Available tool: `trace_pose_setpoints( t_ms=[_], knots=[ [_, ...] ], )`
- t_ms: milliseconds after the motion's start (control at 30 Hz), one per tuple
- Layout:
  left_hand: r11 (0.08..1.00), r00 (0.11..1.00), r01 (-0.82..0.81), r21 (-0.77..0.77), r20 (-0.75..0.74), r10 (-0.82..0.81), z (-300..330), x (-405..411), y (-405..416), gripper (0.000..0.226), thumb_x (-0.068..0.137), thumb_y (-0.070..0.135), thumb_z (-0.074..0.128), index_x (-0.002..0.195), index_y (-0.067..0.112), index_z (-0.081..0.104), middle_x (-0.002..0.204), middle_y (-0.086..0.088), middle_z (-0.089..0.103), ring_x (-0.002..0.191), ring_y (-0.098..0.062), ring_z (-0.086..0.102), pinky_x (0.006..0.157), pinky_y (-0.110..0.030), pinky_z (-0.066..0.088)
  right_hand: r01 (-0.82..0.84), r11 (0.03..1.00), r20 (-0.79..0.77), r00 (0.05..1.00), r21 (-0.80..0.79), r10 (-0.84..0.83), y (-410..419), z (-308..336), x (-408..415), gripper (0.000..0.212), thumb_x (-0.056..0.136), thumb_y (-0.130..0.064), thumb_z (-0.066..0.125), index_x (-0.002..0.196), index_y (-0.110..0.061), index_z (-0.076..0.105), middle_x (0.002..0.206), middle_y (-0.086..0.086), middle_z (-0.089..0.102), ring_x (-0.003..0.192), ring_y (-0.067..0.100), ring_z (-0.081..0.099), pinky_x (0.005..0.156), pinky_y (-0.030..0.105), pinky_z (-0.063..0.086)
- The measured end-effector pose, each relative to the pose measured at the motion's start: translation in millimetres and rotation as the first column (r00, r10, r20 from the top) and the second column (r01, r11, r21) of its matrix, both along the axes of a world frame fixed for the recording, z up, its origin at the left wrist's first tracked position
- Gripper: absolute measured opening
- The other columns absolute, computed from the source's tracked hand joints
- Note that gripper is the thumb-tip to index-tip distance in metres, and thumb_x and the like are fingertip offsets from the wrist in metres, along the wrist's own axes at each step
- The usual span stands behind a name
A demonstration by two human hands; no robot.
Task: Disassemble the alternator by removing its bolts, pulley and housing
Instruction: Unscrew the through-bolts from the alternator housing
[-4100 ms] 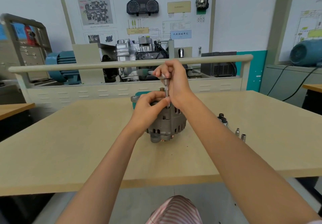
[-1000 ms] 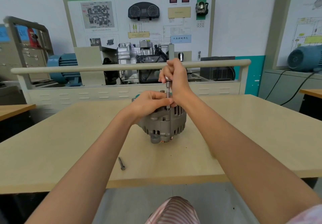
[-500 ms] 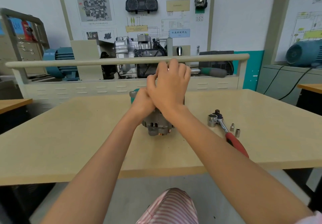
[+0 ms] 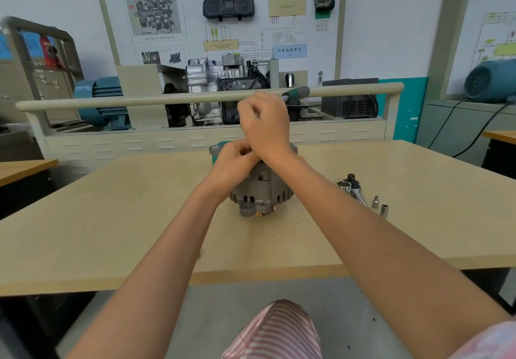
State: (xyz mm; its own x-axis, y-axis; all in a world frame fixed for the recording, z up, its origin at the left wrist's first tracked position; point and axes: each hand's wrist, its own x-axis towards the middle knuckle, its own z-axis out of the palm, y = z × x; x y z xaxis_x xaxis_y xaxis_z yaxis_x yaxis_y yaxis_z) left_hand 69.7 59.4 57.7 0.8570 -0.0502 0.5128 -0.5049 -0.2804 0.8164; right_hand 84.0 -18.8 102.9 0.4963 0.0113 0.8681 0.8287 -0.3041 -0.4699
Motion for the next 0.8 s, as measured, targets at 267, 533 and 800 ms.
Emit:
trace_pose_setpoints(
  t_ms=[267, 533, 800],
  knots=[
    [0.997, 0.998, 0.061, -0.047, -0.017, -0.062, 0.8, -1.2, 1.1, 0.018, 0.093, 0.015, 0.058, 0.089, 0.027, 0.071, 0.074, 0.016, 0.073, 0.072, 0.005, 0.067, 0.056, -0.006, 0.045, -0.384, 0.831, -0.287, 0.809, 0.402, 0.513, -6.2, 15.9, 7.8, 0.049, 0.091, -0.009, 0.036, 0.043, -0.015, 0.035, 0.044, 0.006, 0.035, 0.047, 0.016, 0.039, 0.065, 0.025, 0.043],
    [0.999, 1.0, -0.014, -0.029, -0.006, 0.013, -2.8, 1.2, 2.6, 0.035, 0.089, -0.002, 0.053, 0.064, 0.02, 0.062, 0.048, 0.014, 0.061, 0.046, 0.006, 0.055, 0.046, -0.012, 0.039, 0.146, 0.989, -0.009, 0.989, 0.019, -0.146, 0.0, -6.4, 6.3, 0.032, 0.088, -0.009, 0.046, 0.056, -0.012, 0.046, 0.062, -0.002, 0.046, 0.067, 0.012, 0.045, 0.071, 0.026, 0.037],
    [0.997, 0.997, -0.077, -0.014, -0.007, 0.077, -5.0, 4.6, 2.0, 0.035, 0.084, -0.009, 0.047, 0.059, 0.016, 0.051, 0.038, 0.015, 0.049, 0.039, 0.005, 0.044, 0.042, -0.011, 0.033, 0.458, 0.888, 0.059, 0.888, -0.03, -0.456, 8.0, -9.5, -5.6, 0.024, 0.086, -0.02, 0.047, 0.066, -0.009, 0.056, 0.075, 0.001, 0.051, 0.084, 0.021, 0.046, 0.091, 0.033, 0.033]
  ],
)
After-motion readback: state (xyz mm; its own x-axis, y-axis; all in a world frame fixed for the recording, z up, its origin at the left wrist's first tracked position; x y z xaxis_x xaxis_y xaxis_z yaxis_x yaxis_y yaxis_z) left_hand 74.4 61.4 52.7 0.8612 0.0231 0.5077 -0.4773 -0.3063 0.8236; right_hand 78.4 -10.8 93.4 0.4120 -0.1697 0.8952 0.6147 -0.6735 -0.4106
